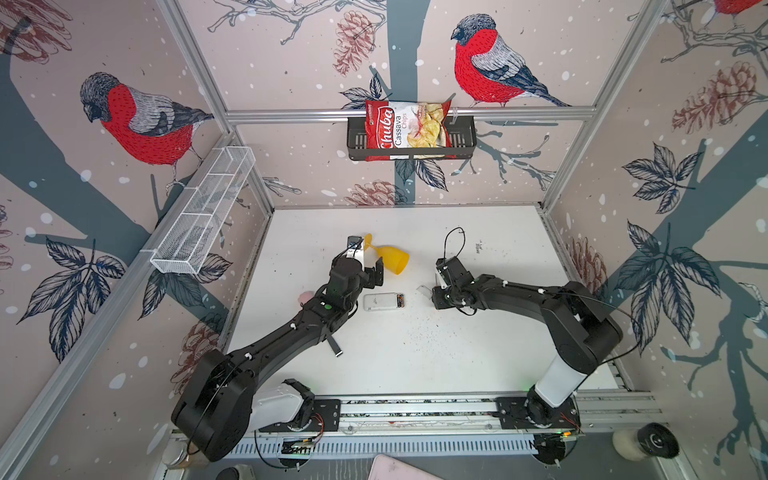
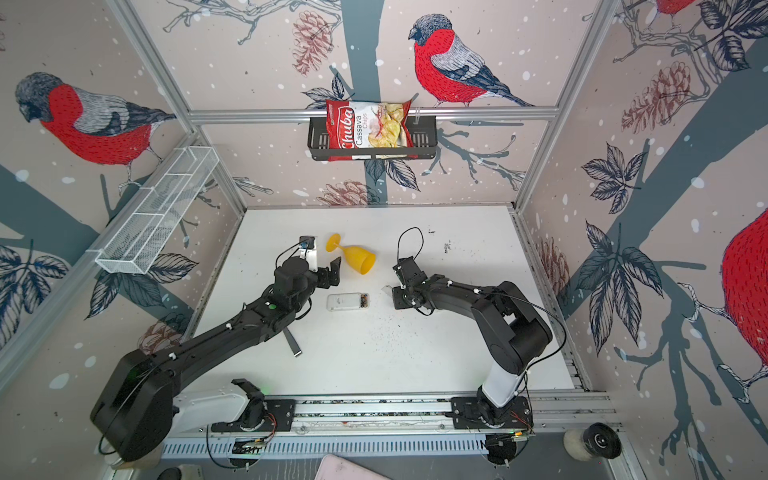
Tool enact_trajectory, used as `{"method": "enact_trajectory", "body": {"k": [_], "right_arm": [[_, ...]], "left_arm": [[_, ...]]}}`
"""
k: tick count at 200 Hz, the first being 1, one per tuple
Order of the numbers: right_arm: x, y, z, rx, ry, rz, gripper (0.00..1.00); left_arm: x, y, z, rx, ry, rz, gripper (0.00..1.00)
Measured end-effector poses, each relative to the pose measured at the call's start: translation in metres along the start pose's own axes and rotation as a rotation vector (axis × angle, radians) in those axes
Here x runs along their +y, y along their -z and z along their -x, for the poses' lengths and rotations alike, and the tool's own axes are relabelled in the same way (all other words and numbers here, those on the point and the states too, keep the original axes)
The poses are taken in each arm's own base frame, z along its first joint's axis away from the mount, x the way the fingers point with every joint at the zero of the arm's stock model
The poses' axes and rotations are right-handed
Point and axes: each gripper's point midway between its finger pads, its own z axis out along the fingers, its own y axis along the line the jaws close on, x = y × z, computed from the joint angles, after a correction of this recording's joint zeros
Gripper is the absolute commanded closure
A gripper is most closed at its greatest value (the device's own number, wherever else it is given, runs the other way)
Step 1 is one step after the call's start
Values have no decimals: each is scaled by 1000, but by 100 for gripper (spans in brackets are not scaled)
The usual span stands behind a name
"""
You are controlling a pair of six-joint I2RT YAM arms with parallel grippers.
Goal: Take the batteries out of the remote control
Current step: 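Grasp the orange-handled screwdriver with the right gripper while the left gripper releases and lifts, then lift the screwdriver with the right gripper while the left gripper moves toward it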
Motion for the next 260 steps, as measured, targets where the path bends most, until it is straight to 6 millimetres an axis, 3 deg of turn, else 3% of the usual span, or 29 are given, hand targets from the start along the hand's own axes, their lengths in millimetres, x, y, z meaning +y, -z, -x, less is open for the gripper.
{"method": "enact_trajectory", "body": {"k": [68,104,147,186,230,260], "right_arm": [[5,-2,-2,5,21,-65,89],[11,18,5,-72,62,-66,97],[25,46,24,-216,92,31,97],[46,62,50,-312,150,201,95],[66,67,71,-368,282,298,97],[64,65,83,-416,332,254,99]], "left_arm": [[-3,5,15,-85,144,-34,6],[-5,5,21,-135,162,-52,6],[-11,-6,19,-159,208,-111,7],[1,-19,23,-187,305,-164,11],[-7,-37,18,-166,351,-241,15],[-13,-43,19,-174,373,-274,16]]}}
